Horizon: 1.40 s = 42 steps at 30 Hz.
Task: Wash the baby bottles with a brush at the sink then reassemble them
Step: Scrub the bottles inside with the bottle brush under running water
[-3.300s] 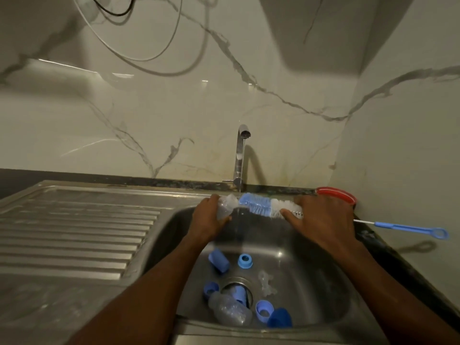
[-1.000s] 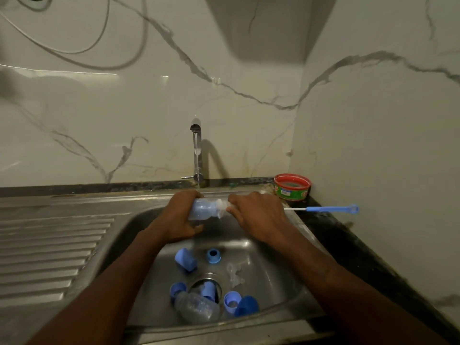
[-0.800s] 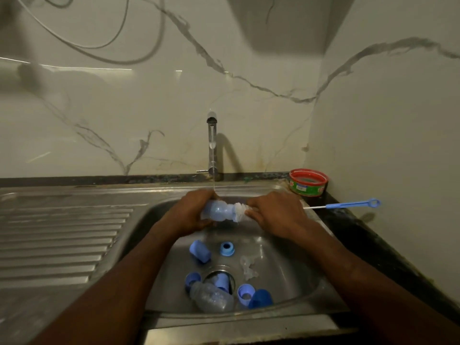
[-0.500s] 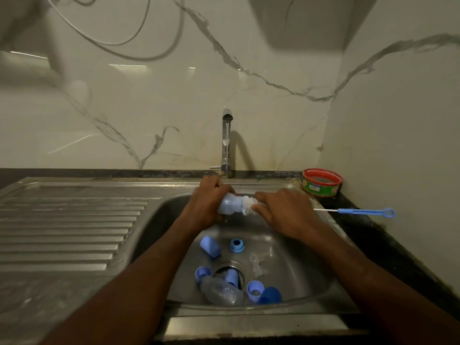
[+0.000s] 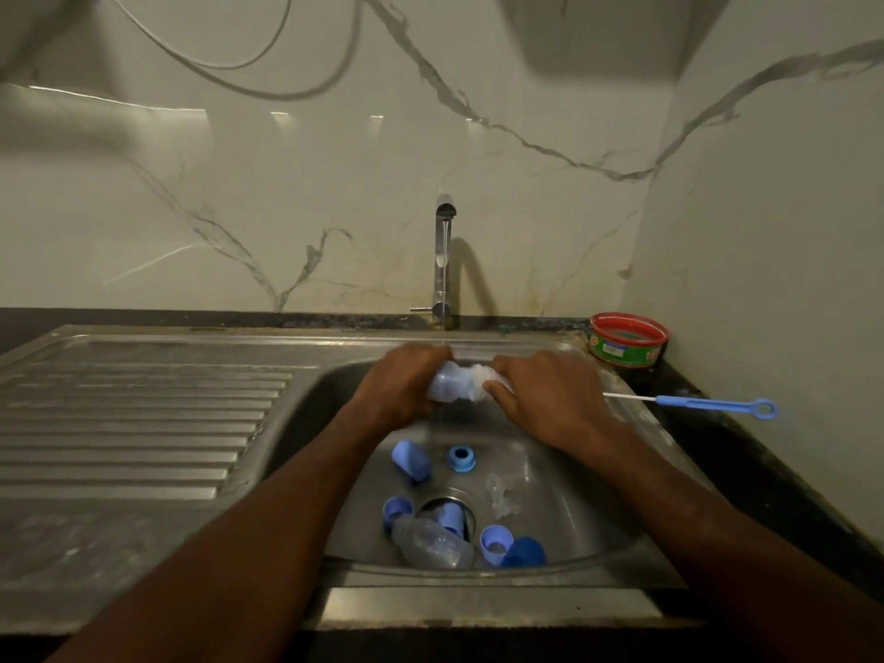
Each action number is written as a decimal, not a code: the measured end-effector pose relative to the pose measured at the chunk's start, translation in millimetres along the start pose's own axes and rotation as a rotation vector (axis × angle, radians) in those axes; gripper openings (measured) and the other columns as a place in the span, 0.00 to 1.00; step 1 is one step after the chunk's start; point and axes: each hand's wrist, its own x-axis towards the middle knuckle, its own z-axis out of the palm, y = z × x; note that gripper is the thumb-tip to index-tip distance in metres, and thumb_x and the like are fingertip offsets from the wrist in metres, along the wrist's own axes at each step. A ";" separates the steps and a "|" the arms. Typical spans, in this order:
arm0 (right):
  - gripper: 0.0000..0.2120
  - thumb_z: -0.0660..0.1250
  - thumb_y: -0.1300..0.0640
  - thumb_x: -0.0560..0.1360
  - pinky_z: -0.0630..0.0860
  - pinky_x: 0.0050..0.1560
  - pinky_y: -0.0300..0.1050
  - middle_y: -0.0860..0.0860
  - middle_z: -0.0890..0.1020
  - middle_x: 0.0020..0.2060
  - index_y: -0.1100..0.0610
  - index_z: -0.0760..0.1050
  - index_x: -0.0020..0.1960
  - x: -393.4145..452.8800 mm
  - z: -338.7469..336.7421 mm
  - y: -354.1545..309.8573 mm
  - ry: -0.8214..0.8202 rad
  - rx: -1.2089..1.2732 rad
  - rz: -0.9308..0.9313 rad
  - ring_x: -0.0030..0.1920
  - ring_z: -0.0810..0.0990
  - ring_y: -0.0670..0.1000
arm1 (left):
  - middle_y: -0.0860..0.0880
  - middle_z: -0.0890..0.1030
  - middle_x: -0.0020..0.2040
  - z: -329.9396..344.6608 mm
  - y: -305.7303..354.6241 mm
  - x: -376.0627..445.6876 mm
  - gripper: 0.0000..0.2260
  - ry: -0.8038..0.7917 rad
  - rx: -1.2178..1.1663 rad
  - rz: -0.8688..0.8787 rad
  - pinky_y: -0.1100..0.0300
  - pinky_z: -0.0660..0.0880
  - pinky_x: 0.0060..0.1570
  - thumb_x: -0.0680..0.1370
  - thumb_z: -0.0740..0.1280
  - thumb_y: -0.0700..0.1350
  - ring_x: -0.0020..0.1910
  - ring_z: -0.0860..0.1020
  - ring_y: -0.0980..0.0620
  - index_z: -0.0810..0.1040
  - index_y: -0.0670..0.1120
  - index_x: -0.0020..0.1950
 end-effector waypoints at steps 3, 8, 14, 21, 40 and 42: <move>0.20 0.57 0.37 0.82 0.76 0.58 0.51 0.50 0.82 0.57 0.44 0.72 0.69 -1.7 -2.7 4.2 0.014 -0.005 0.016 0.55 0.80 0.51 | 0.48 0.77 0.61 0.0 2.7 5.1 0.25 -0.089 -0.109 0.057 0.58 0.69 0.59 0.71 0.77 0.51 0.58 0.74 0.51 0.74 0.50 0.64; 0.20 0.60 0.36 0.80 0.78 0.53 0.51 0.49 0.83 0.54 0.44 0.74 0.67 -0.9 -6.0 7.6 0.048 -0.072 0.036 0.52 0.81 0.51 | 0.47 0.72 0.66 5.7 0.9 7.3 0.29 -0.145 -0.140 -0.034 0.52 0.71 0.65 0.72 0.77 0.48 0.63 0.70 0.50 0.71 0.49 0.70; 0.19 0.58 0.37 0.82 0.76 0.50 0.48 0.49 0.83 0.53 0.44 0.74 0.67 -2.7 -10.7 6.2 0.047 -0.005 -0.033 0.51 0.81 0.51 | 0.48 0.75 0.55 -10.7 0.3 5.3 0.26 0.152 0.143 -0.009 0.59 0.66 0.47 0.66 0.79 0.61 0.54 0.72 0.50 0.79 0.52 0.60; 0.18 0.60 0.38 0.81 0.77 0.52 0.48 0.49 0.82 0.55 0.44 0.73 0.66 -4.0 -12.6 9.2 0.048 -0.060 0.048 0.53 0.80 0.51 | 0.46 0.68 0.73 11.8 13.0 4.9 0.38 -0.249 -0.240 -0.004 0.52 0.69 0.69 0.72 0.76 0.52 0.70 0.68 0.48 0.62 0.49 0.77; 0.19 0.58 0.37 0.82 0.76 0.49 0.47 0.49 0.82 0.53 0.46 0.72 0.67 -1.1 -13.1 13.8 0.059 -0.047 -0.001 0.51 0.80 0.51 | 0.50 0.76 0.63 2.7 -0.4 8.5 0.28 0.027 -0.152 0.080 0.51 0.76 0.59 0.70 0.78 0.54 0.60 0.73 0.53 0.72 0.51 0.66; 0.20 0.56 0.35 0.81 0.78 0.47 0.47 0.49 0.83 0.50 0.45 0.72 0.66 0.0 -12.7 10.4 0.079 -0.066 -0.073 0.48 0.81 0.50 | 0.50 0.73 0.62 2.6 -3.4 9.9 0.31 0.084 -0.039 0.034 0.52 0.76 0.56 0.66 0.80 0.56 0.59 0.71 0.52 0.71 0.52 0.63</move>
